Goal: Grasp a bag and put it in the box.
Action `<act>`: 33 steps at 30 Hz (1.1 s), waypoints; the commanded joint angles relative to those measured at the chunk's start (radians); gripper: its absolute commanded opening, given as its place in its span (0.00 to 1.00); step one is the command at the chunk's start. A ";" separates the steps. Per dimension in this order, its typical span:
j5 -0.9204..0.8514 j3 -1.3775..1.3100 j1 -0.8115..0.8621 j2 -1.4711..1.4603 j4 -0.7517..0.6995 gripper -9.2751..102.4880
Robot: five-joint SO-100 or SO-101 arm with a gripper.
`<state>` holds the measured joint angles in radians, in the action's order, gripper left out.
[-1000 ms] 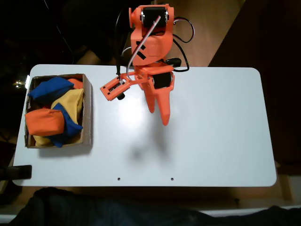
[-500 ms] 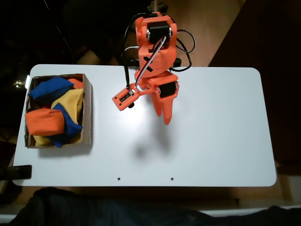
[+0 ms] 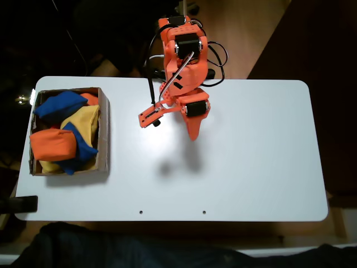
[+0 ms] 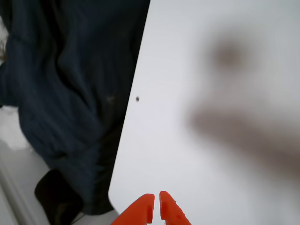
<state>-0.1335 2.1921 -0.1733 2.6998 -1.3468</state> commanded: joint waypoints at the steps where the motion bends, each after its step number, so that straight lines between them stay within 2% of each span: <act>1: 0.026 0.035 -0.026 0.038 0.029 0.08; 9: 0.048 0.261 -0.043 0.258 0.135 0.08; 33: 0.081 0.549 0.118 0.417 0.186 0.08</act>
<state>-0.0430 2.7182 -0.0706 3.0802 -1.1750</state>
